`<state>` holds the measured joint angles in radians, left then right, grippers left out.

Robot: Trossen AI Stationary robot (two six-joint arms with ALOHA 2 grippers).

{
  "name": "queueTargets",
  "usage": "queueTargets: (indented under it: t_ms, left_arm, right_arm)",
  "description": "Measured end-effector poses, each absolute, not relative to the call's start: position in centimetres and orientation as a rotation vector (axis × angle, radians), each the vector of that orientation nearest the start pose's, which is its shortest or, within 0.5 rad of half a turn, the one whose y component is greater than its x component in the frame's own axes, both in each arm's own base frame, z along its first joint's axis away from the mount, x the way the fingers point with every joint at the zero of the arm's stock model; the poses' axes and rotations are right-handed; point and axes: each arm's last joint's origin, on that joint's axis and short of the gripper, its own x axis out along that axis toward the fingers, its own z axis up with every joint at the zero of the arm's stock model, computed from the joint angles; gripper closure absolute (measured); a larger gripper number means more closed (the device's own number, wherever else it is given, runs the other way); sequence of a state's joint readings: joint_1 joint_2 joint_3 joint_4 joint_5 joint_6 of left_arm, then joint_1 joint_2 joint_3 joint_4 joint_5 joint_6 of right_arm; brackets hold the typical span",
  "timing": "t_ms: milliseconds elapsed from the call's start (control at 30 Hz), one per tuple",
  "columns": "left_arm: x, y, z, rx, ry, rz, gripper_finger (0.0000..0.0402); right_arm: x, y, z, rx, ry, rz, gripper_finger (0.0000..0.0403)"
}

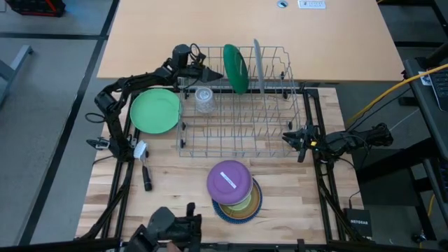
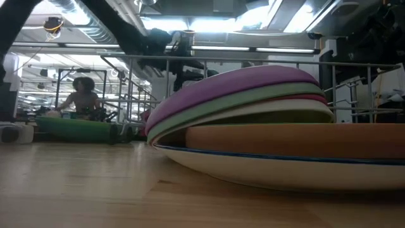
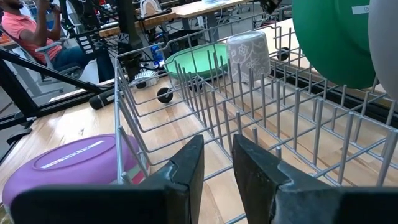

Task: Sort dishes
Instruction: Put the light green plate in the dish rack

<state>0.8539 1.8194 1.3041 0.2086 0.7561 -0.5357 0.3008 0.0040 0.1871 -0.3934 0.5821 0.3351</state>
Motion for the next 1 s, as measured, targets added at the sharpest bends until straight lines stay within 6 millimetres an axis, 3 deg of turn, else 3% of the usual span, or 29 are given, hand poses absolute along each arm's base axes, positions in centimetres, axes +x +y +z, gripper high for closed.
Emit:
queueTargets:
  t_ms: [167,300,567,800,1000]
  left_arm:
    - [25.9,28.8,28.8,-0.721,0.251,0.19,0.0276]
    - [23.5,26.7,30.9,-0.684,0.342,0.218,0.0276]
    - [19.4,18.9,34.2,-0.577,0.667,0.437,0.0276]
    - [19.0,12.9,34.2,-0.546,0.914,0.567,0.0276]
    - [20.0,10.0,31.3,-0.491,1.107,0.532,0.0276]
  right_arm:
    - [7.7,0.7,18.9,0.242,0.141,-0.309,0.0315]
    - [7.7,0.7,18.9,0.242,0.141,-0.309,0.0315]
    - [7.7,0.7,18.9,0.242,0.14,-0.312,0.0315]
    - [7.7,0.7,18.9,0.249,0.136,-0.321,0.0315]
    - [7.7,0.7,18.9,0.304,0.128,-0.324,0.0315]
